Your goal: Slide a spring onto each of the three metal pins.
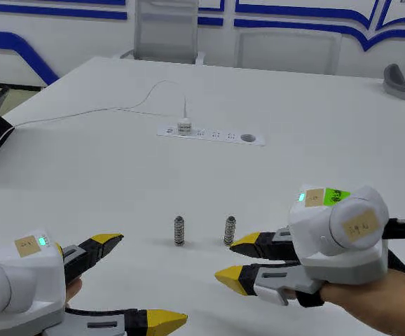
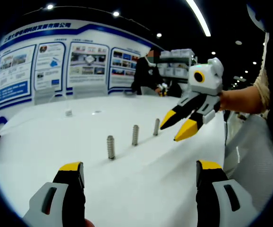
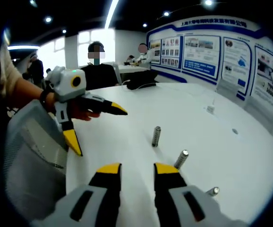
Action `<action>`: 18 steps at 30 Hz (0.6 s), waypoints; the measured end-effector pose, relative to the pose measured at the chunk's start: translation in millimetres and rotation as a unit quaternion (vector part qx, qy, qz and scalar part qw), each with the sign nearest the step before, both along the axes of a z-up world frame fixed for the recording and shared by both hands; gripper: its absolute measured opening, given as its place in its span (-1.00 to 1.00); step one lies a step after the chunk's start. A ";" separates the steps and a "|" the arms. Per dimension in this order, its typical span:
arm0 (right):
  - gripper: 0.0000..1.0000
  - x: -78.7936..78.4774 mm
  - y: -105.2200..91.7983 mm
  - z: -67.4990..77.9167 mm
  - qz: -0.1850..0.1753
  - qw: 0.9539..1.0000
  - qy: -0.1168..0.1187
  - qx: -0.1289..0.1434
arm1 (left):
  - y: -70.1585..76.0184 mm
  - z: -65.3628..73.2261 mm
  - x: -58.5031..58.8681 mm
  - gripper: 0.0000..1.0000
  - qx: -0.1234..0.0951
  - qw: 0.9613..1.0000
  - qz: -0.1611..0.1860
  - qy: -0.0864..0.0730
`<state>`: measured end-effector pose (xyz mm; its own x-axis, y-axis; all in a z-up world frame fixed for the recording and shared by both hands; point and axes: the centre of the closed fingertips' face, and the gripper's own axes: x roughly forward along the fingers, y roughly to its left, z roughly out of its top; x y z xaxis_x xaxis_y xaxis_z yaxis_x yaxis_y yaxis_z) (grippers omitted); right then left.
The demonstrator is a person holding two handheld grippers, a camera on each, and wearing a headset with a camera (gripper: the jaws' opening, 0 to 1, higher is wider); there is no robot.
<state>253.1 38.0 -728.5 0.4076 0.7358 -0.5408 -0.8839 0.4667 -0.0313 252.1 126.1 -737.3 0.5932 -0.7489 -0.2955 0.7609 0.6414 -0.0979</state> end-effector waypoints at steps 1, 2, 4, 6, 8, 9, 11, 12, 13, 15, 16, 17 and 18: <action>-0.43 -0.3 -2.3 0.1 -0.002 1.000 -0.001 0.000 | -0.3 -0.2 -0.2 1.00 0.000 1.000 0.000 0.000; -0.42 -0.5 -4.4 0.2 -0.004 1.000 -0.001 0.001 | -0.5 -0.4 -0.4 1.00 0.001 1.000 -0.001 0.001; -0.40 -1.2 -9.9 1.1 -0.009 1.000 -0.005 0.003 | -0.6 -0.6 -0.6 1.00 0.001 1.000 -0.001 0.001; -0.37 -2.4 -15.4 1.1 -0.012 1.000 -0.004 0.006 | -0.4 -0.7 -0.6 1.00 0.001 1.000 -0.001 0.001; -0.34 -3.4 -21.5 1.2 -0.015 1.000 -0.008 0.006 | -0.6 -1.0 -0.7 1.00 0.001 1.000 -0.001 0.001; -0.33 -3.5 -24.3 1.1 -0.018 1.000 -0.008 0.006 | -0.8 -1.1 -0.8 1.00 0.002 1.000 -0.002 0.001; -0.31 -3.5 -31.6 1.1 -0.025 1.000 -0.008 0.010 | -1.2 -1.8 -0.9 1.00 0.003 1.000 -0.003 0.002; -0.31 -3.5 -34.9 1.0 -0.029 0.999 -0.007 0.011 | -1.3 -1.9 -0.9 1.00 0.003 1.000 -0.004 0.002; -0.30 -3.3 -40.0 0.8 -0.035 0.999 -0.009 0.012 | -1.4 -2.1 -0.9 1.00 0.003 1.000 -0.004 0.002; -0.29 -2.7 -49.0 -0.2 -0.045 0.999 -0.010 0.014 | -1.5 -2.3 -1.0 1.00 0.003 1.000 -0.004 0.002; -0.28 -2.3 -52.7 -0.6 -0.050 0.999 -0.010 0.016 | -1.5 -2.5 -1.1 1.00 0.004 1.000 -0.004 0.003; -0.27 -2.1 -55.8 -0.8 -0.054 0.998 -0.010 0.017 | -1.6 -2.6 -1.2 1.00 0.004 1.000 -0.004 0.003; -0.26 -1.8 -60.8 -1.2 -0.061 0.998 -0.011 0.017 | -1.7 -2.7 -1.3 1.00 0.004 1.000 -0.004 0.003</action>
